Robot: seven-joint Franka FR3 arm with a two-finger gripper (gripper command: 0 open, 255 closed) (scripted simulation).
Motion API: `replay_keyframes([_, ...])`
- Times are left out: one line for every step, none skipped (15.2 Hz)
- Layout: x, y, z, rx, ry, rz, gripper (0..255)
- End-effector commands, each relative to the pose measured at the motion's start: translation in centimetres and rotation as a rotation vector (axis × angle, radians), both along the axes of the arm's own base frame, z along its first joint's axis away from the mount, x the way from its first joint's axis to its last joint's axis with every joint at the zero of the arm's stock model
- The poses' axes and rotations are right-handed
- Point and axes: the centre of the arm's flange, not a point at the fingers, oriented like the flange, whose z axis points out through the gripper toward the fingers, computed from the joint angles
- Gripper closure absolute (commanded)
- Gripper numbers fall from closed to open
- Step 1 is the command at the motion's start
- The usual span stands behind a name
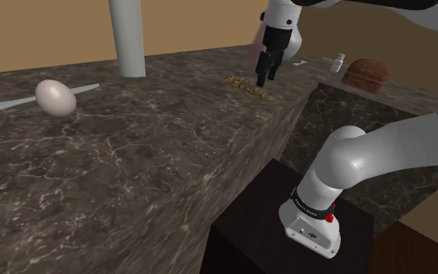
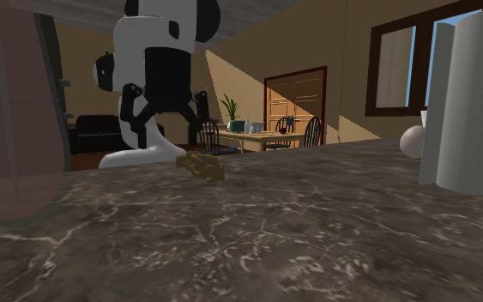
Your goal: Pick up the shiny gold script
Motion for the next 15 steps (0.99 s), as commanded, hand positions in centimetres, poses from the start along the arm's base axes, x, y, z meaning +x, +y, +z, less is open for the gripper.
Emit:
replay_keyframes([0.0,0.0,0.0,0.000,0.000,0.000,0])
replay_keyframes([1.0,0.9,0.5,-0.003,0.006,0.018,0])
replay_keyframes([2.0,1.7,1.0,-0.006,0.012,0.036,0])
replay_keyframes([3.0,2.6,1.4,-0.009,0.018,0.054,0])
replay_keyframes([3.7,3.2,1.7,-0.011,0.022,0.066,0])
replay_keyframes([3.7,3.2,1.2,-0.011,0.022,0.066,0])
replay_keyframes([3.6,3.2,0.7,-0.011,0.022,0.066,0])
replay_keyframes([3.7,3.2,0.1,-0.011,0.022,0.066,0])
replay_keyframes([3.7,3.2,-0.4,-0.011,0.022,0.066,0])
replay_keyframes([3.7,3.2,-0.9,-0.011,0.022,0.066,0])
replay_keyframes([3.7,3.2,-1.4,-0.011,0.022,0.066,0])
replay_keyframes([3.7,3.2,-2.0,-0.011,0.022,0.066,0])
replay_keyframes([3.6,3.2,-2.3,-0.011,0.022,0.066,0])
replay_keyframes([3.7,3.2,-2.3,-0.011,0.022,0.066,0])
replay_keyframes([3.6,3.2,-2.3,-0.011,0.022,0.066,255])
